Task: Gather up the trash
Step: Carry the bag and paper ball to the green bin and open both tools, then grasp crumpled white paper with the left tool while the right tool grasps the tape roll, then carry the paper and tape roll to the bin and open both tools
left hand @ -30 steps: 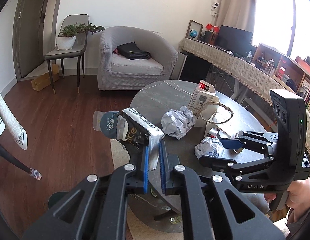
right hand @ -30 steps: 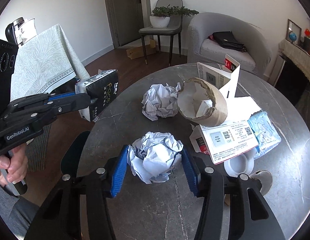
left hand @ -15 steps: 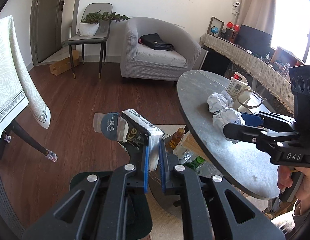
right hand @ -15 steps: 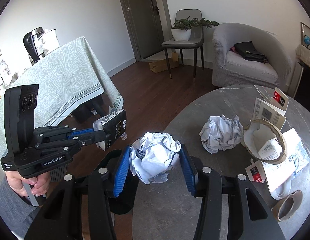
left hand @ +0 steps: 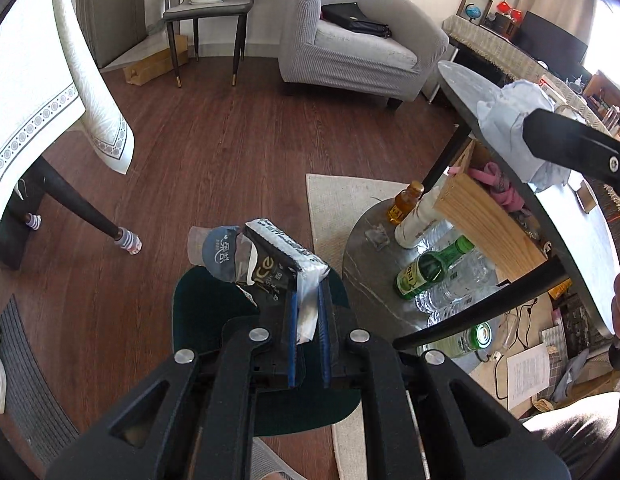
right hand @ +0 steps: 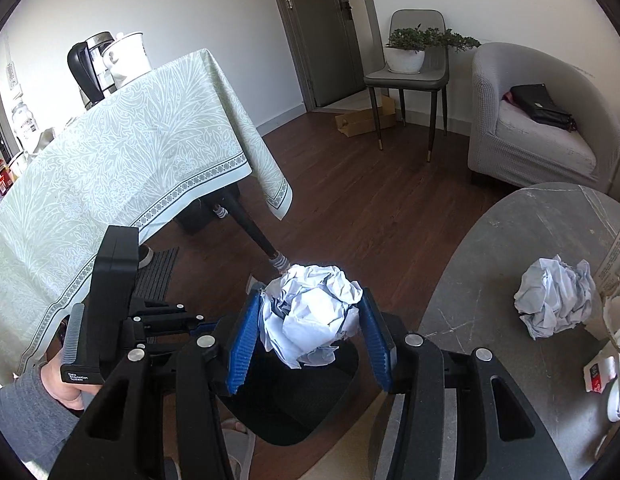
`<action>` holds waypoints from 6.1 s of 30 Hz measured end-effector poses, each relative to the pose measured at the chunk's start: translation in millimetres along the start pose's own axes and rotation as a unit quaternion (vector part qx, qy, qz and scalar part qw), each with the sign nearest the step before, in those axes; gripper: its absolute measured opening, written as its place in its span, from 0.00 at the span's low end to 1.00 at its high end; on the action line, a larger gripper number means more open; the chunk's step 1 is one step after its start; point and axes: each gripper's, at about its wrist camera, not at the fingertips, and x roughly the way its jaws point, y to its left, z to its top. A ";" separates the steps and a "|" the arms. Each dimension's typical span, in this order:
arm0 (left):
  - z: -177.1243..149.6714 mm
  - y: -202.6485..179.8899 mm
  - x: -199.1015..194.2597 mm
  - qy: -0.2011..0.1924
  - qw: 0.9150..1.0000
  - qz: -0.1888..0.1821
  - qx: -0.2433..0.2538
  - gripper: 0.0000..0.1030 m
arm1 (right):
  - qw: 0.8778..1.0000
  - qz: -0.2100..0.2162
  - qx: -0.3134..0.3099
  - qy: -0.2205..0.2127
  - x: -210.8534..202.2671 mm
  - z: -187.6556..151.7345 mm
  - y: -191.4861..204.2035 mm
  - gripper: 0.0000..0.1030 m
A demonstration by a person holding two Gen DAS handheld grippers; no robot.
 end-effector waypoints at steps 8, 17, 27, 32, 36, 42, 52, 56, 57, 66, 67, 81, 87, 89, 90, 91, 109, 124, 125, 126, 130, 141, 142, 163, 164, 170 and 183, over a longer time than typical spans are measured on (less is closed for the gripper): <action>-15.1 12.4 17.5 0.047 0.999 0.011 -0.005 0.27 | 1.000 0.006 -0.014 0.025 28.5 4.4 22.4 0.48; -15.5 32.4 1.3 0.025 0.999 0.015 -0.022 0.34 | 0.999 0.001 -0.011 0.053 55.0 1.4 27.7 0.48; -9.3 50.0 -42.4 -0.035 0.998 0.024 -0.042 0.33 | 0.995 0.004 -0.023 0.094 90.1 -6.7 46.9 0.48; -1.6 54.2 -69.3 -0.077 0.995 0.029 -0.051 0.33 | 0.992 0.010 -0.027 0.120 107.1 -14.8 55.1 0.49; 5.4 52.9 -89.0 -0.106 0.992 0.025 -0.060 0.31 | 0.988 0.011 -0.039 0.148 120.1 -27.6 63.3 0.49; 18.0 46.5 -108.9 -0.135 0.989 0.016 -0.062 0.26 | 0.981 0.015 -0.062 0.184 134.5 -45.3 73.9 0.50; 27.6 37.8 -114.3 -0.154 0.986 0.012 -0.061 0.26 | 0.980 0.023 -0.068 0.184 126.9 -49.1 78.2 0.69; 31.3 32.0 -122.4 -0.167 0.984 0.010 -0.060 0.26 | 0.984 0.026 -0.062 0.164 111.9 -41.2 74.8 0.69; 32.4 29.7 -124.3 -0.171 0.983 0.009 -0.059 0.26 | 0.985 0.027 -0.060 0.157 107.2 -39.0 73.5 0.69; 43.6 3.5 -128.3 -0.190 0.981 0.010 -0.046 0.26 | 0.996 0.019 -0.067 0.057 42.7 -13.8 61.4 0.68; 45.0 -0.9 -128.5 -0.193 0.980 0.010 -0.043 0.26 | 0.996 0.013 -0.071 0.044 34.4 -12.2 59.2 0.68; 64.1 -61.9 -104.5 -0.193 0.981 -0.018 -0.005 0.37 | 0.998 -0.051 -0.041 -0.014 -38.8 -23.0 -9.5 0.62; 68.6 -100.5 -84.0 -0.182 0.983 -0.035 0.017 0.45 | 0.997 -0.066 -0.029 -0.019 -66.3 -36.0 -37.1 0.62; 69.7 -112.5 -75.7 -0.177 0.983 -0.041 0.027 0.48 | 0.997 -0.073 -0.022 -0.024 -77.3 -39.7 -47.8 0.62; 70.4 -118.8 -71.2 -0.174 0.983 -0.042 0.031 0.48 | 0.997 -0.077 -0.017 -0.025 -82.5 -41.1 -53.3 0.62; 71.1 -124.1 -67.1 -0.171 0.984 -0.042 0.036 0.49 | 0.996 -0.080 -0.013 -0.027 -87.8 -43.3 -59.4 0.62; 86.4 -194.9 -7.7 -0.139 0.988 -0.041 0.062 0.62 | 0.987 -0.145 0.060 -0.045 -165.7 -88.1 -148.0 0.62; 96.7 -218.6 20.7 -0.110 0.990 -0.015 0.084 0.68 | 0.980 -0.167 0.101 -0.039 -193.0 -118.1 -188.9 0.73; 97.4 -219.3 22.4 -0.106 0.991 -0.017 0.084 0.68 | 0.980 -0.165 0.102 -0.038 -192.7 -118.5 -189.1 0.73; 98.2 -219.7 23.7 -0.104 0.991 -0.019 0.084 0.68 | 0.980 -0.164 0.102 -0.037 -192.0 -117.6 -189.1 0.73; 102.5 -221.3 28.2 -0.101 0.991 -0.014 0.082 0.68 | 0.981 -0.161 0.102 -0.035 -188.2 -114.5 -189.2 0.77; 120.9 -220.6 41.6 -0.089 0.994 -0.018 0.055 0.66 | 0.981 -0.156 0.117 -0.002 -170.1 -109.2 -197.2 0.81; 122.6 -221.0 43.0 -0.087 0.995 -0.018 0.053 0.64 | 0.981 -0.159 0.113 0.003 -167.4 -108.6 -196.7 0.82; 116.9 -212.1 29.9 -0.098 0.994 -0.034 0.041 0.48 | 0.983 -0.166 0.072 0.033 -133.3 -89.8 -180.5 0.83; 115.6 -210.6 28.9 -0.098 0.994 -0.034 0.039 0.48 | 0.983 -0.168 0.071 0.033 -132.3 -88.7 -179.4 0.83; 108.8 -203.6 21.9 -0.096 0.994 -0.030 0.052 0.49 | 0.980 -0.184 0.060 0.039 -124.6 -81.6 -172.7 0.82; 94.6 -181.5 -5.2 -0.109 0.993 -0.033 0.044 0.49 | 0.974 -0.203 0.089 0.040 -119.8 -78.9 -178.6 0.58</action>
